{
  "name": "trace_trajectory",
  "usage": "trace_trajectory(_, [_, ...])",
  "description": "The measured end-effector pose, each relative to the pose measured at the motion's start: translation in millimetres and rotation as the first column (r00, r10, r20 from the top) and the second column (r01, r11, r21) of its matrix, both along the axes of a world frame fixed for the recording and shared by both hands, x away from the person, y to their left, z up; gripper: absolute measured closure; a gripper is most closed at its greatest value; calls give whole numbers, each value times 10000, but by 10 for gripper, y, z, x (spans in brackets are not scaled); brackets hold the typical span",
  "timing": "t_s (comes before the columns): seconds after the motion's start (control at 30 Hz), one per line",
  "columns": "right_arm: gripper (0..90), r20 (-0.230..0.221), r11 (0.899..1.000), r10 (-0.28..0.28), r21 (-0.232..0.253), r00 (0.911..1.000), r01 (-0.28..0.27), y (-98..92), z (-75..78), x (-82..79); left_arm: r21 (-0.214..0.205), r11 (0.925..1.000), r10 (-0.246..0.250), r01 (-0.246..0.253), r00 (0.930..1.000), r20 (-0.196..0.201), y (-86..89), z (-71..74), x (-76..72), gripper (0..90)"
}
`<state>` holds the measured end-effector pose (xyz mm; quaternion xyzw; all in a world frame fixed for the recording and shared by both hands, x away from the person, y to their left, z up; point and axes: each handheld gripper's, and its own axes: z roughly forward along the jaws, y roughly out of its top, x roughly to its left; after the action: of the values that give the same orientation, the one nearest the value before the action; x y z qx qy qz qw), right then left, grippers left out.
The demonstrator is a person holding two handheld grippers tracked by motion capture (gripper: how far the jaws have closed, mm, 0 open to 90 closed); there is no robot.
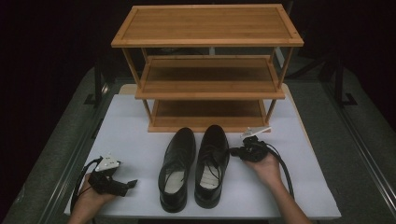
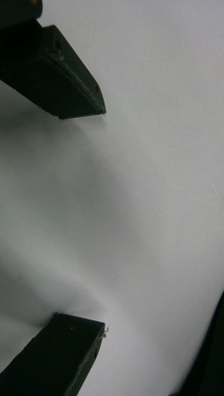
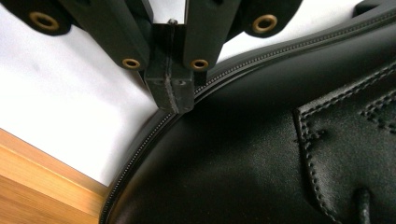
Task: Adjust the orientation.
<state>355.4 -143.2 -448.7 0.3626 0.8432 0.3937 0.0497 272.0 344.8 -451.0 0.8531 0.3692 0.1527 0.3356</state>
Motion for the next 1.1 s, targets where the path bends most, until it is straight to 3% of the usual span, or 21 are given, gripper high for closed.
trace_trajectory(0.17, [899,66,9995,315,72,9995,-315,110,-2,32,4,10000,-1,1,10000,3,0,0,-1,0])
trace_trajectory(0.27, [899,163,9993,360,-118,9992,-358,130,10,33,3,10000,-1,1,10000,5,0,0,-1,0])
trace_trajectory(0.4, [895,79,9995,308,12,9995,-308,116,6,31,16,10000,-11,11,10000,-11,2,2,-2,0])
trace_trajectory(0.7, [578,246,9991,-431,-11,9988,432,4,147,-30,33,10000,8,-8,10000,-24,-1,8,-1,0])
trace_trajectory(0.77, [487,476,9976,-687,-66,9965,691,-34,194,-62,-35,9999,157,-157,9998,-130,-6,20,7,0])
trace_trajectory(0.9, [424,619,9973,-739,65,9953,736,-95,281,-124,-20,9998,178,-178,9996,-217,-46,48,19,0])
trace_trajectory(0.97, [401,601,9973,-732,134,9955,725,-107,314,-151,-201,9998,69,-72,9999,-140,-60,84,6,62])
trace_trajectory(1.1, [354,617,9971,-714,292,9955,697,-123,360,-208,-502,9987,59,-61,10000,-34,-106,190,9,64])
